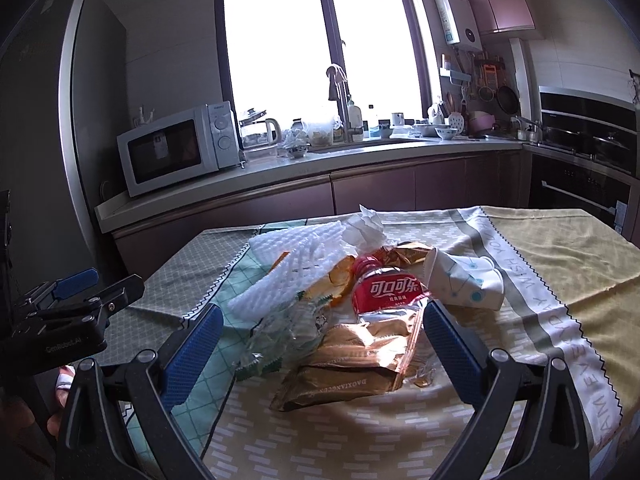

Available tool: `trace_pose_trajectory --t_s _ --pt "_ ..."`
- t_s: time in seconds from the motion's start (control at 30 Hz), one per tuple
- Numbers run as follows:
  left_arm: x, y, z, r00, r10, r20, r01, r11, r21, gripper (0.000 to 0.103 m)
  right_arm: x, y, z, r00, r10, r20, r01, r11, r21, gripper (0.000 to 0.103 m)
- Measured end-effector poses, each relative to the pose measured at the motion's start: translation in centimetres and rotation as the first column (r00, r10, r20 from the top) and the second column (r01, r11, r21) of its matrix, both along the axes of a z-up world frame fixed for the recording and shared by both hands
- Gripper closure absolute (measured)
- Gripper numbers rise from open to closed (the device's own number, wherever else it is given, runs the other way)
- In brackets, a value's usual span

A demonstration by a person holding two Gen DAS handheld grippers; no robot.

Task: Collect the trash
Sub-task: 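Move both tools toward the trash pile on the tablecloth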

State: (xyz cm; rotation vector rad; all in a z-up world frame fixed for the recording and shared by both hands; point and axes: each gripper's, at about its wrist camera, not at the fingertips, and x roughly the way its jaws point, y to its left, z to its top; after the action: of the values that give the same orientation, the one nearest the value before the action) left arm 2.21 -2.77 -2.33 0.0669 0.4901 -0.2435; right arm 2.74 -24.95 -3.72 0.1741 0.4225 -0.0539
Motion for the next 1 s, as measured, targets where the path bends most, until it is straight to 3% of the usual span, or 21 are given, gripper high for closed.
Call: trace_pose_trajectory --t_s 0.1,0.2,0.37,0.57,0.63,0.77,0.9,1.0 --pt "0.6 -1.4 -0.5 0.998 -0.06 -0.014 0.06 0.998 0.001 0.005 0.2 -1.1 -0.5 1.0 0.003 -0.028 -0.002 1.0 0.028 0.007" --pt "0.4 -2.8 -1.1 0.991 -0.132 -0.026 0.132 0.991 0.006 0.005 0.4 -2.2 -1.0 0.998 0.013 -0.06 -0.009 0.998 0.067 0.014" --pt "-0.5 -5.1 -2.2 0.958 -0.279 -0.063 0.28 0.96 -0.004 0.006 0.8 -4.2 -2.3 0.989 0.049 -0.139 -0.024 0.984 0.177 0.044" --pt "-1.2 -8.1 -3.5 0.919 -0.385 -0.088 0.388 0.922 0.015 0.015 0.7 -5.4 -2.8 0.984 0.082 -0.156 -0.038 0.962 0.269 0.066" --pt "-0.6 -9.0 -4.1 0.911 -0.396 -0.113 0.401 0.916 0.021 0.028 0.6 -5.8 -2.9 0.983 0.093 -0.156 -0.042 0.952 0.304 0.074" --pt "0.8 -10.1 -4.9 0.895 -0.417 -0.158 0.422 0.906 -0.001 0.043 0.4 -6.3 -2.8 0.982 0.104 -0.156 -0.045 0.938 0.343 0.089" --pt "1.6 -10.4 -5.2 0.877 -0.444 -0.181 0.443 0.895 -0.05 0.065 0.0 -6.6 -2.6 0.983 0.118 -0.143 -0.058 0.929 0.366 0.094" --pt "1.8 -10.3 -5.0 0.879 -0.442 -0.178 0.436 0.897 -0.072 0.071 -0.3 -6.9 -2.4 0.983 0.128 -0.128 -0.069 0.919 0.388 0.097"
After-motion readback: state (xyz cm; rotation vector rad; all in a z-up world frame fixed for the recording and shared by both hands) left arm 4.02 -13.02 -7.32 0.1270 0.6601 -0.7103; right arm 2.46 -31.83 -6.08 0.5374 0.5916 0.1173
